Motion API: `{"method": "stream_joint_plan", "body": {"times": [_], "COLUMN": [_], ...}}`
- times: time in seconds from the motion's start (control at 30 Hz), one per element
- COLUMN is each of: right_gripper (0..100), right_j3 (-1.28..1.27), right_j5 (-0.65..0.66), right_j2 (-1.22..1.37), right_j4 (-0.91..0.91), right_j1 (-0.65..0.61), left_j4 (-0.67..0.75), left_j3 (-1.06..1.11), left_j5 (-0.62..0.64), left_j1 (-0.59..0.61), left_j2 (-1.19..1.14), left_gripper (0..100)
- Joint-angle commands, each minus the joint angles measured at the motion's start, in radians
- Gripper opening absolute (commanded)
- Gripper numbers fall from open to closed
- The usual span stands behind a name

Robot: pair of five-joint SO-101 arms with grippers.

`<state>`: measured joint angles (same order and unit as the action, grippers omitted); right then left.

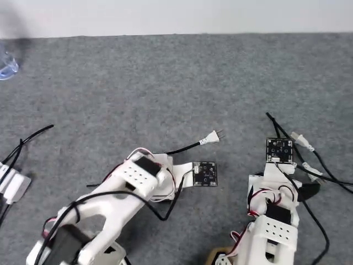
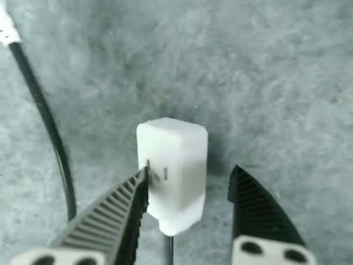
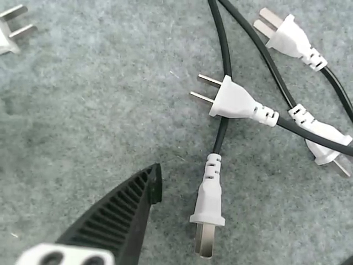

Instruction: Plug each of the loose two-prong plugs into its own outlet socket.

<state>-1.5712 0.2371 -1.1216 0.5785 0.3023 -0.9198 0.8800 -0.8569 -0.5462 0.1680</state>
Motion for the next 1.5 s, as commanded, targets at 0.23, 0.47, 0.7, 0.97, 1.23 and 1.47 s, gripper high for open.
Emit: {"method": "stream_joint_plan", "body": {"times": [0.23, 0.47, 0.7, 0.97, 1.23, 1.47], "right_gripper": [52.3, 52.3, 52.3, 52.3, 52.3, 52.3], "right_j3": [0.038, 0.038, 0.038, 0.038, 0.038, 0.044], "right_j5": [-0.003, -0.003, -0.003, -0.003, -0.003, -0.003], "right_j2": [-0.015, -0.015, -0.015, -0.015, -0.015, -0.015], "right_j4": [-0.012, -0.012, -0.012, -0.012, -0.012, -0.019], "right_j1": [-0.004, -0.005, -0.005, -0.005, -0.005, -0.007], "left_j4": [-0.086, -0.19, -0.292, -0.143, -0.161, -0.253], "left_j3": [-0.14, -0.289, -0.42, -0.389, -0.426, -0.355], "left_j5": [-0.06, -0.06, -0.069, -0.123, -0.11, 0.069], "left_j1": [0.006, 0.006, 0.034, 0.21, 0.193, 0.186], "left_j2": [-0.137, -0.149, -0.158, -0.16, -0.1, -0.02], "left_gripper": [22, 22, 22, 22, 22, 16]}}
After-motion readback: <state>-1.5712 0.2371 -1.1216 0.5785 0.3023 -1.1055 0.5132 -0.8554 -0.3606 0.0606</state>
